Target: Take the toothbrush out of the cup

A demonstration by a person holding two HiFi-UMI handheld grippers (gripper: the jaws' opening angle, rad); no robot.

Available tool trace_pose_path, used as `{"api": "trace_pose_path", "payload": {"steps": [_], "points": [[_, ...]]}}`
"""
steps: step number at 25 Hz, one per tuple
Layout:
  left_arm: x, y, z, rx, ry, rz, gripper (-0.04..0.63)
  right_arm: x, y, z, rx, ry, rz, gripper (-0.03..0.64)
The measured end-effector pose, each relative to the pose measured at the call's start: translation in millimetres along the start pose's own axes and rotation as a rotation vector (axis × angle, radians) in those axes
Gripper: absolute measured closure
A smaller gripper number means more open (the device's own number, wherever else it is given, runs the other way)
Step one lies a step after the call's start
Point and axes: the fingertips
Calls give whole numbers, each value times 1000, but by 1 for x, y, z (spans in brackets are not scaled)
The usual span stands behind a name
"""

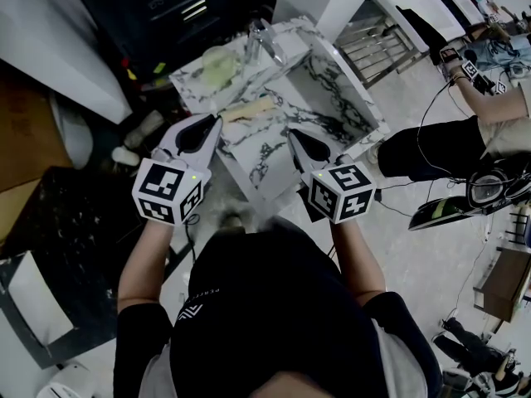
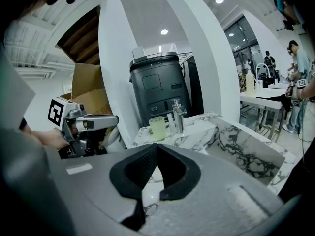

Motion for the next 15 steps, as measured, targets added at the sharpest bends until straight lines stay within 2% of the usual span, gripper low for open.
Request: {"api": "trace_pose_path", "payload": {"steps": [15], "points": [[-1, -3, 9, -18, 11, 5, 554, -1, -2, 7, 0, 18, 24, 615]]}}
Point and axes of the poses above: the fingertips, and each gripper's own axes: y backward along the fingers, x to its left, z out of its top, and after that the axes turned 3 degrees about -x, right-handed
